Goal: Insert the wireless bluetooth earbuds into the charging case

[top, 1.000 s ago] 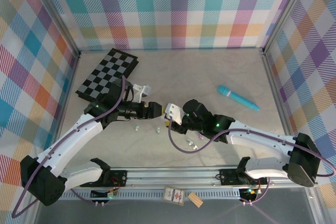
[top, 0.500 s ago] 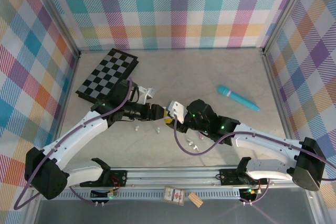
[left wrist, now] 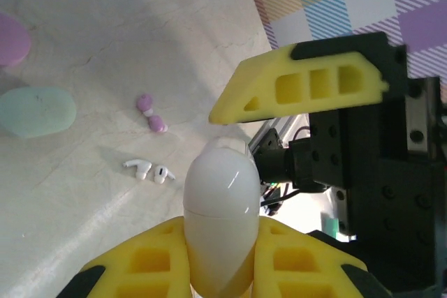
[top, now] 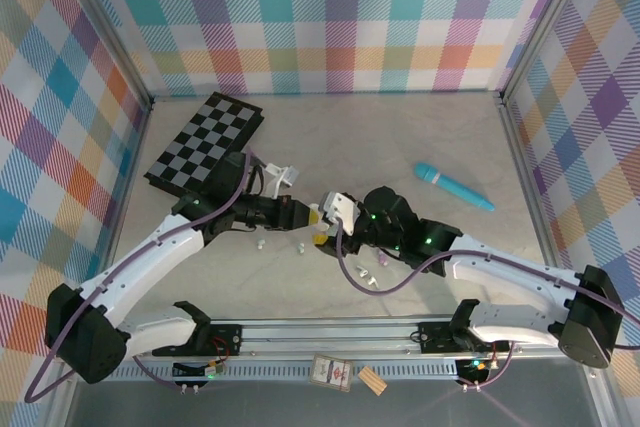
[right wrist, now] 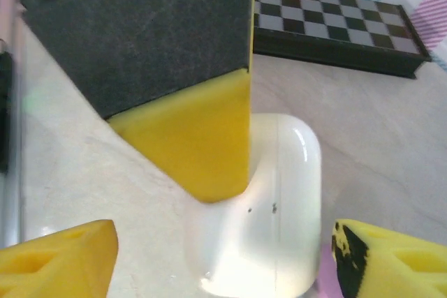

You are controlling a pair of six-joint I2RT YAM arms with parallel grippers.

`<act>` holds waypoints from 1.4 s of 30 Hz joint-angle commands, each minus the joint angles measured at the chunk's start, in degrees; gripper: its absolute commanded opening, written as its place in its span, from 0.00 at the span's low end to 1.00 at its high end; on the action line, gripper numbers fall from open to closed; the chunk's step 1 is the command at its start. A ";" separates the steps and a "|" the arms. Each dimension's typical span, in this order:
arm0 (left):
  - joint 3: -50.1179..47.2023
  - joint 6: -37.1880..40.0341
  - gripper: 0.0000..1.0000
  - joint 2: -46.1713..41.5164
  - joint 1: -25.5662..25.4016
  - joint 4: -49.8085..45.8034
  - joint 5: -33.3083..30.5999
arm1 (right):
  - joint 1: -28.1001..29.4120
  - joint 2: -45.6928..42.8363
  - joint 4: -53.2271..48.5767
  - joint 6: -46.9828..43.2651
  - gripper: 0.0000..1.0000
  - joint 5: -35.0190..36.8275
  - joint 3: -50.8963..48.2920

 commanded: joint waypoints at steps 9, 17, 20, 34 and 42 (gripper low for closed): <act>-8.33 27.51 0.17 -10.36 -0.38 22.03 5.65 | -12.27 -6.98 -1.19 15.09 0.91 -25.34 4.74; -7.85 34.02 0.05 -8.66 -1.27 27.81 8.99 | -15.35 -5.24 0.11 20.39 0.88 -27.65 7.08; -8.05 33.20 0.05 -8.36 -1.93 30.61 10.88 | -15.32 -4.35 1.48 19.81 0.78 -29.55 7.15; -7.62 32.22 0.23 -7.87 -2.86 28.23 10.03 | -15.34 -3.37 1.41 15.61 0.15 -33.49 8.40; -5.29 39.10 0.50 -6.90 -3.21 17.80 8.66 | -15.30 -0.86 -9.80 6.89 0.10 -31.55 13.85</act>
